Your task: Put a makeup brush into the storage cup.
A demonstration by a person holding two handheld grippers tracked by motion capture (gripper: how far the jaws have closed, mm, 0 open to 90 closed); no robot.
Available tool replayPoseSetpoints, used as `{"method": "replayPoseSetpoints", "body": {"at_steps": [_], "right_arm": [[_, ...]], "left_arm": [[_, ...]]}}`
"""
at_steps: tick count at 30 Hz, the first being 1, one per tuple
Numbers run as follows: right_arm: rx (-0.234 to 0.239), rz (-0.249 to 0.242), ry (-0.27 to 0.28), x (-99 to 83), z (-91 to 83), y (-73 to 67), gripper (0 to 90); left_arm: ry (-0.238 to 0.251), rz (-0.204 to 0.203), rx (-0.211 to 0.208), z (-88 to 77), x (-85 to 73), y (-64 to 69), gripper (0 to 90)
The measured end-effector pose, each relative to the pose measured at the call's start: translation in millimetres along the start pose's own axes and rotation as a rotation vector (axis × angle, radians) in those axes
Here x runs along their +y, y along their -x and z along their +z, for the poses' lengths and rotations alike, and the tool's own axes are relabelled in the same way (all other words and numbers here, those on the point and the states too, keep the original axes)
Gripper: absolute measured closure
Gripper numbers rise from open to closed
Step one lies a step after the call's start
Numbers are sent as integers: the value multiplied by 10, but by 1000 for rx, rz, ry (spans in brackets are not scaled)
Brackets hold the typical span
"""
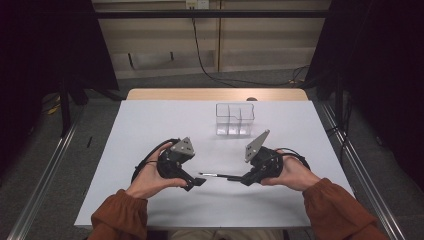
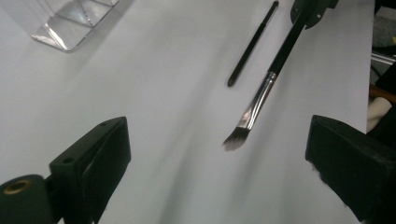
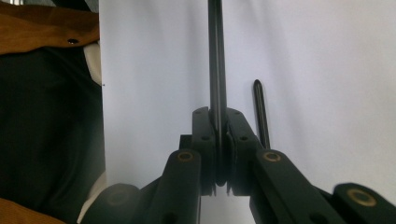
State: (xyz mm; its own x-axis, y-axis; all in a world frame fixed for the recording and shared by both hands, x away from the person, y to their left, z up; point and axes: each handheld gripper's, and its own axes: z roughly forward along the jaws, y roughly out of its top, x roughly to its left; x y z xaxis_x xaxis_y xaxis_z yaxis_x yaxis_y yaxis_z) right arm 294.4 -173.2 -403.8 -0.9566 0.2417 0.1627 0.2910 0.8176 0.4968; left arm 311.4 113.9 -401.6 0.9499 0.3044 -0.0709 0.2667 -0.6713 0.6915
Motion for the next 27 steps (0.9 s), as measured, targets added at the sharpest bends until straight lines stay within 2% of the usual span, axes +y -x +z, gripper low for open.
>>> {"method": "replayPoseSetpoints", "body": {"at_steps": [5,7,10,12,16,19,23,27], "right_arm": [[-15,13,24,-67,-26,-1,844],[-21,21,50,-94,-50,-7,844],[-24,26,66,-131,-63,-27,844],[-26,24,75,-155,-62,-35,844],[-34,47,118,-213,-65,-41,844],[-34,63,150,-256,-47,-55,844],[-43,79,198,-301,-24,-71,844],[-53,90,237,-326,5,-80,844]], "left_arm": [[53,-25,-5,-79,-67,-8,47],[64,-26,13,-118,-88,1,47],[88,-33,30,-158,-133,16,45],[95,-35,55,-172,-165,39,42],[134,-38,66,-168,-219,106,41],[174,-55,66,-169,-290,124,41],[196,-78,88,-178,-398,116,41],[205,-83,102,-189,-462,113,40]]}}
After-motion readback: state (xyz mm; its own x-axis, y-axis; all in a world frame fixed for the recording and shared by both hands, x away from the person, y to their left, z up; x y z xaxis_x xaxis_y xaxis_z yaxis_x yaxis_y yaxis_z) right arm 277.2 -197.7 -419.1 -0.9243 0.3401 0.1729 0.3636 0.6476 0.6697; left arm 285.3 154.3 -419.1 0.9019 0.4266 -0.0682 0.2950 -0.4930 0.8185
